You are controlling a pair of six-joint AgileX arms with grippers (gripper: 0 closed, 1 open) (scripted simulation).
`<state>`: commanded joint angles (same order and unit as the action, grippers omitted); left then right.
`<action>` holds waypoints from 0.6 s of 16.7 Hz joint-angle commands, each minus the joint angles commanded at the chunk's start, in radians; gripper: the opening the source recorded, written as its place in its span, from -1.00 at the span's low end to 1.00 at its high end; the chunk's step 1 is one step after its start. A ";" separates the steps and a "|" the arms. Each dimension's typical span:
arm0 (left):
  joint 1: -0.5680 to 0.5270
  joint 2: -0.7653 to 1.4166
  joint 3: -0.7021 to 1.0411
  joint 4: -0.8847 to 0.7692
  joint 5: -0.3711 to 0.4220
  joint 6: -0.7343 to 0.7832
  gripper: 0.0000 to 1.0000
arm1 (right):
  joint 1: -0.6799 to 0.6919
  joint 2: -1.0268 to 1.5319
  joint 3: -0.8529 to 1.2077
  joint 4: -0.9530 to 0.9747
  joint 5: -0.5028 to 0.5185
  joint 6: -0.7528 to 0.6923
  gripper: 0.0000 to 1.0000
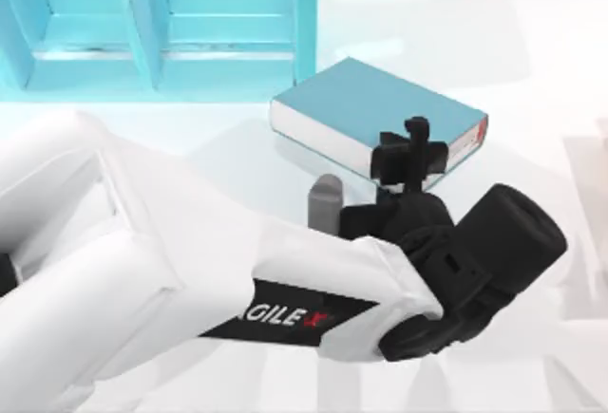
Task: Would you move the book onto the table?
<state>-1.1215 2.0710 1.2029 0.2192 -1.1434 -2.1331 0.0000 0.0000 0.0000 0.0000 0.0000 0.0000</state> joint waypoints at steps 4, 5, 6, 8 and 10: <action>0.006 0.030 -0.014 0.030 0.003 0.003 -1.00 | 0.000 0.000 0.000 0.000 0.000 0.000 1.00; 0.005 0.042 -0.019 0.047 0.004 0.003 -1.00 | 0.000 0.000 0.000 0.000 0.000 0.000 1.00; 0.004 0.054 -0.024 0.068 0.005 0.003 -1.00 | 0.000 0.000 0.000 0.000 0.000 0.000 1.00; 0.004 0.075 -0.031 0.100 0.004 0.002 -1.00 | 0.000 0.000 0.000 0.000 0.000 0.000 1.00; 0.004 0.078 -0.032 0.103 0.004 0.001 -1.00 | 0.000 0.000 0.000 0.000 0.000 0.000 1.00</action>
<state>-1.1174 2.1485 1.1708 0.3224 -1.1391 -2.1317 0.0000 0.0000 0.0000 0.0000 0.0000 0.0000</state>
